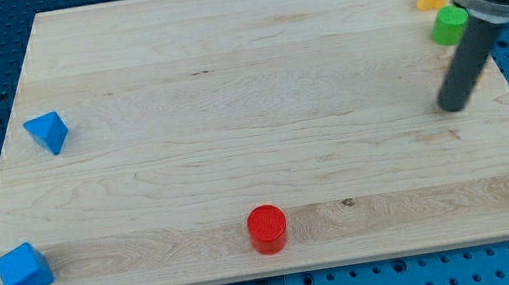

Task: Point at the blue triangle

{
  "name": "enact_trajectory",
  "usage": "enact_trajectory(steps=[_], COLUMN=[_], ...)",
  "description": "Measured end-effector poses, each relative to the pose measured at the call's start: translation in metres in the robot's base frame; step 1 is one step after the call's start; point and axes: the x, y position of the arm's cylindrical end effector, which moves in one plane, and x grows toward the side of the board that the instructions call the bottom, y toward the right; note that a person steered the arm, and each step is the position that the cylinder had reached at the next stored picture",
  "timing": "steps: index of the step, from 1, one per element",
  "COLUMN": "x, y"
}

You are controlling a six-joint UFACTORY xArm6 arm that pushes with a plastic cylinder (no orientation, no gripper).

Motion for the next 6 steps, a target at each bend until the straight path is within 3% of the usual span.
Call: enact_trajectory(steps=[3,6], x=[-0.072,-0.095], y=[-0.202,-0.413])
